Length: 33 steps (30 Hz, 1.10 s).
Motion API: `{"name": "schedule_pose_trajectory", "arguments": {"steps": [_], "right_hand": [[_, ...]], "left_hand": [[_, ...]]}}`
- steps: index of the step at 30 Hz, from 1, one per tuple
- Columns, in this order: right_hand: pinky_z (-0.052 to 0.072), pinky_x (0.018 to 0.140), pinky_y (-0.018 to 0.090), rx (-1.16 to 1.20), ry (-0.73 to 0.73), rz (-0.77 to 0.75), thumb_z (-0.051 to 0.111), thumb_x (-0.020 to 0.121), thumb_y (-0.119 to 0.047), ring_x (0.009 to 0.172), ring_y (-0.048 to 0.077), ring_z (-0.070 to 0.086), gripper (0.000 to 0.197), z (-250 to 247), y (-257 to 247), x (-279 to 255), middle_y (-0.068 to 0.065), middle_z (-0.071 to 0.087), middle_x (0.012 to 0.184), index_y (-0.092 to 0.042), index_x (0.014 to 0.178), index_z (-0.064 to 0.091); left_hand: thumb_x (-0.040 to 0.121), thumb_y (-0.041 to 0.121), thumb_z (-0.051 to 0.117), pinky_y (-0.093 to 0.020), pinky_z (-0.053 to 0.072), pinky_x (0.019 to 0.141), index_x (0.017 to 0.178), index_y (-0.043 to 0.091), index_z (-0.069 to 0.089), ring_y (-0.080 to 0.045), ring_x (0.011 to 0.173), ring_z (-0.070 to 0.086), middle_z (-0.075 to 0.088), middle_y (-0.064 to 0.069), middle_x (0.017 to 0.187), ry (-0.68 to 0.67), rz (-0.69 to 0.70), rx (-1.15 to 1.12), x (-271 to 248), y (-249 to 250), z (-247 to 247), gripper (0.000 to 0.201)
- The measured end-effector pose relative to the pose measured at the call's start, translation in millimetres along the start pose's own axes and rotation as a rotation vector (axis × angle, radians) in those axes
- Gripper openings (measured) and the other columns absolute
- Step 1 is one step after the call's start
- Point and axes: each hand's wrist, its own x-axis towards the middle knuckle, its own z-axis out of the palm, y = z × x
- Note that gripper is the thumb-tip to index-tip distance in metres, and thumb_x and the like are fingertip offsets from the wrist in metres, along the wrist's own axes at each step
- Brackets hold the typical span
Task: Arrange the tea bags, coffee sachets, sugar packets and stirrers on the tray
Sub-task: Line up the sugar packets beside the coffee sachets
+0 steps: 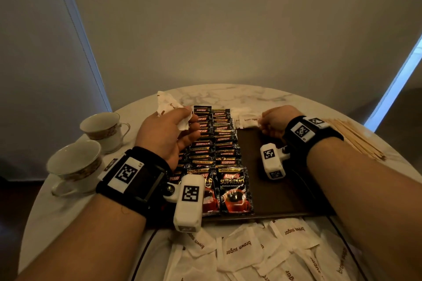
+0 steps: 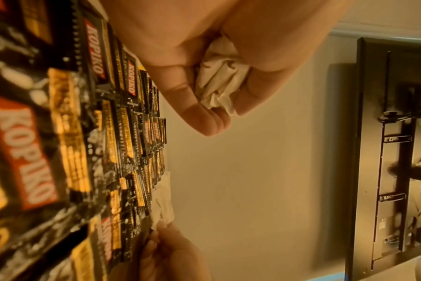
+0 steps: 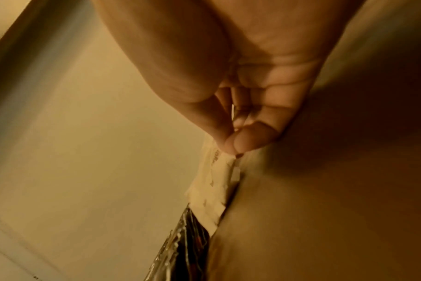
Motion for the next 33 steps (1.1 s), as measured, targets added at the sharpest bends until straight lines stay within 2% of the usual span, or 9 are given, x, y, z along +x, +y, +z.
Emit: {"name": "schedule_pose_trajectory", "arguments": {"steps": [5, 11, 16, 18, 20, 25, 29, 31, 33], "right_hand": [[0.057, 0.098, 0.049, 0.012, -0.056, 0.042, 0.069, 0.091, 0.004, 0.082, 0.027, 0.069, 0.006, 11, -3, 3, 0.017, 0.071, 0.083, 0.001, 0.086, 0.069], [0.061, 0.090, 0.040, 0.011, -0.065, 0.088, 0.068, 0.090, 0.006, 0.079, 0.025, 0.071, 0.005, 11, -6, 1, 0.017, 0.072, 0.087, 0.003, 0.093, 0.070], [0.061, 0.070, 0.032, 0.060, -0.071, 0.099, 0.065, 0.093, 0.005, 0.076, 0.023, 0.072, 0.005, 5, -5, -2, 0.017, 0.072, 0.089, 0.002, 0.096, 0.068], [0.059, 0.053, 0.027, 0.097, -0.058, 0.111, 0.064, 0.096, 0.000, 0.061, 0.018, 0.068, 0.006, 4, -6, -6, 0.016, 0.069, 0.085, 0.005, 0.099, 0.066], [0.057, 0.045, 0.026, 0.138, -0.062, 0.095, 0.060, 0.099, -0.003, 0.053, 0.015, 0.058, 0.007, 6, -7, -10, 0.012, 0.060, 0.076, 0.003, 0.097, 0.063], [0.057, 0.055, 0.029, 0.161, -0.204, 0.118, 0.059, 0.098, -0.009, 0.058, 0.017, 0.061, 0.014, 13, -7, -18, 0.014, 0.068, 0.082, 0.002, 0.101, 0.066], [0.057, 0.055, 0.030, 0.182, -0.210, 0.136, 0.058, 0.099, -0.011, 0.060, 0.018, 0.061, 0.015, 14, -6, -20, 0.012, 0.067, 0.083, 0.001, 0.104, 0.065], [0.056, 0.057, 0.029, 0.236, -0.214, 0.108, 0.059, 0.099, -0.011, 0.061, 0.017, 0.061, 0.014, 11, -7, -24, 0.012, 0.069, 0.088, 0.000, 0.102, 0.067], [0.053, 0.061, 0.027, 0.322, -0.259, 0.031, 0.063, 0.097, -0.014, 0.062, 0.014, 0.061, 0.013, 7, -9, -37, 0.009, 0.070, 0.089, -0.004, 0.101, 0.070]], "left_hand": [[0.096, 0.013, 0.069, -0.025, 0.058, 0.053, 0.107, 0.005, 0.068, -0.014, 0.063, 0.069, 0.072, -0.009, 0.082, -0.007, -0.002, -0.006, 3, 2, -3, 0.014], [0.095, 0.012, 0.070, -0.025, 0.057, 0.052, 0.106, 0.005, 0.068, -0.014, 0.063, 0.070, 0.073, -0.009, 0.083, 0.004, -0.003, -0.009, 3, 4, -5, 0.013], [0.095, 0.013, 0.070, -0.025, 0.056, 0.052, 0.107, 0.004, 0.068, -0.015, 0.065, 0.070, 0.073, -0.008, 0.082, 0.007, -0.013, -0.001, 3, 4, -5, 0.015], [0.096, 0.013, 0.069, -0.025, 0.057, 0.052, 0.105, 0.005, 0.069, -0.015, 0.066, 0.069, 0.073, -0.007, 0.081, -0.003, -0.023, 0.005, 1, 5, -4, 0.012], [0.096, 0.011, 0.066, -0.026, 0.057, 0.052, 0.103, 0.005, 0.068, -0.015, 0.066, 0.069, 0.074, -0.008, 0.081, -0.025, -0.040, 0.014, 0, 5, -4, 0.009], [0.096, 0.000, 0.057, -0.025, 0.058, 0.051, 0.104, 0.000, 0.065, -0.017, 0.062, 0.069, 0.075, -0.012, 0.081, -0.113, -0.098, 0.050, -5, 3, -1, 0.011], [0.095, -0.002, 0.055, -0.023, 0.055, 0.048, 0.102, -0.003, 0.067, -0.015, 0.060, 0.069, 0.077, -0.013, 0.084, -0.190, -0.135, 0.127, -10, 1, 1, 0.014], [0.094, -0.003, 0.055, -0.023, 0.056, 0.048, 0.100, -0.004, 0.069, -0.016, 0.063, 0.071, 0.077, -0.014, 0.089, -0.228, -0.144, 0.153, -13, 1, 2, 0.015], [0.093, -0.005, 0.057, -0.024, 0.058, 0.051, 0.108, -0.006, 0.068, -0.019, 0.068, 0.074, 0.078, -0.017, 0.096, -0.276, -0.158, 0.159, -17, 2, 4, 0.018]]}}
